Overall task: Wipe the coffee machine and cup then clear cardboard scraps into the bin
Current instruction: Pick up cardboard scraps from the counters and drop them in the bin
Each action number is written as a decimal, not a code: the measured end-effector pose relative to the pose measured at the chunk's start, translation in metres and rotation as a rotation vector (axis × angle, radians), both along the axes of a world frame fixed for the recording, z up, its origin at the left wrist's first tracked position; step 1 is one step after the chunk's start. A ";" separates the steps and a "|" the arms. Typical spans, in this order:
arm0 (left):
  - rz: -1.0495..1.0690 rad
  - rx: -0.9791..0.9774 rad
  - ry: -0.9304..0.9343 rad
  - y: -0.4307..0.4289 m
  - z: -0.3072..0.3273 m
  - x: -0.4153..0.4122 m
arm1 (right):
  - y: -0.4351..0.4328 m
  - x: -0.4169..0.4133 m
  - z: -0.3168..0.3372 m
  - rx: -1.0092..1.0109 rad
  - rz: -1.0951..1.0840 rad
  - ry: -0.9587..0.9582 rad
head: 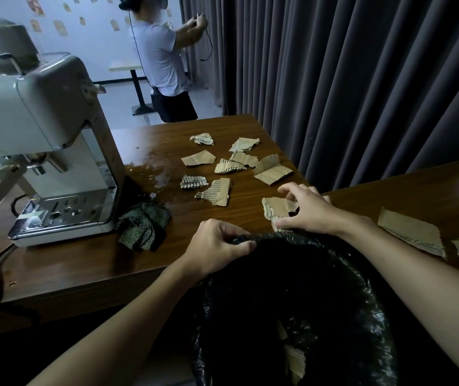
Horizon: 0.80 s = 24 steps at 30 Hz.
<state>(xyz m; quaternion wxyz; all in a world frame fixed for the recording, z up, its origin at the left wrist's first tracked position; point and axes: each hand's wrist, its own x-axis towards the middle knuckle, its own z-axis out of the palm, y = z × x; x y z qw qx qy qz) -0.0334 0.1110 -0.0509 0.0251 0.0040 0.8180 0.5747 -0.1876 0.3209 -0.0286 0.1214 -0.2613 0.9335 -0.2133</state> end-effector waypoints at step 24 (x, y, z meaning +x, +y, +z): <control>0.081 -0.031 0.121 -0.033 0.003 0.030 | -0.023 0.038 0.058 -0.208 0.300 -0.332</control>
